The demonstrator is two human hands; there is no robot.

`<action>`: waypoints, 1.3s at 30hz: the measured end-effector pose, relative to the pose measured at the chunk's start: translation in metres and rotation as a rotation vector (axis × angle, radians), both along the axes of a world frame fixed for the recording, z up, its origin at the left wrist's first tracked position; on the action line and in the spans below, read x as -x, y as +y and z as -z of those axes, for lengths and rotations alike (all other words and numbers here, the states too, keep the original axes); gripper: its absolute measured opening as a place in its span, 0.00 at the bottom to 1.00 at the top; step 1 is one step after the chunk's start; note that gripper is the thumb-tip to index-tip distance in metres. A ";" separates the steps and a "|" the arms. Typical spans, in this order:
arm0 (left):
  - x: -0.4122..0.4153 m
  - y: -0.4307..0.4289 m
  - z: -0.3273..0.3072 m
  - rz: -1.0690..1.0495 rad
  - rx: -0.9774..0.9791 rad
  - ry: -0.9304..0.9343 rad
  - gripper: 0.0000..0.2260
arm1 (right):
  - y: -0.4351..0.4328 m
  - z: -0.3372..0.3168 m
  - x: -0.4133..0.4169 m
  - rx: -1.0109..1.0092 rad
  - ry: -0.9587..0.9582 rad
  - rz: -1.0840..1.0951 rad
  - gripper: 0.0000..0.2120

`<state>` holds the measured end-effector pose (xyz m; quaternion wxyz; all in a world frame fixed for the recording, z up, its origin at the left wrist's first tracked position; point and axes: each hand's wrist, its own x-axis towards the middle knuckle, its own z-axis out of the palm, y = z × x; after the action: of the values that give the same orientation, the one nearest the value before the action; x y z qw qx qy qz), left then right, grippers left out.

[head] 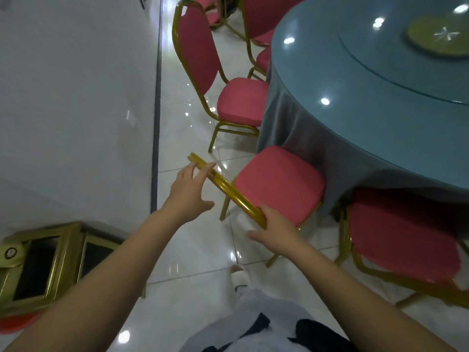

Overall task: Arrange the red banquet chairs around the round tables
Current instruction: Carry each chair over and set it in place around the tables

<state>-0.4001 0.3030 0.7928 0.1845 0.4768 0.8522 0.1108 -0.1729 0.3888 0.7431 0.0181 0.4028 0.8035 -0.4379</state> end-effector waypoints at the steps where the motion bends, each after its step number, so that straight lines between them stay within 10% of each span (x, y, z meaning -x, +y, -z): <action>1: 0.016 0.008 0.002 0.070 0.049 0.066 0.43 | 0.000 0.002 0.013 -0.001 0.006 -0.009 0.31; 14: 0.118 0.091 0.045 0.696 0.143 0.077 0.13 | -0.004 -0.002 0.057 -0.128 -0.143 0.320 0.21; 21: 0.144 0.112 0.044 0.889 0.131 -0.081 0.05 | -0.041 0.000 0.102 -0.264 -0.375 0.948 0.30; 39: 0.203 0.272 0.035 0.978 0.112 -0.011 0.06 | 0.083 -0.009 0.181 -0.098 -0.452 0.992 0.16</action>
<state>-0.6028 0.5754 0.7581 0.2446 0.8098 0.5324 -0.0322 -0.3541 0.4718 0.7520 -0.0372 0.8178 0.5128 -0.2586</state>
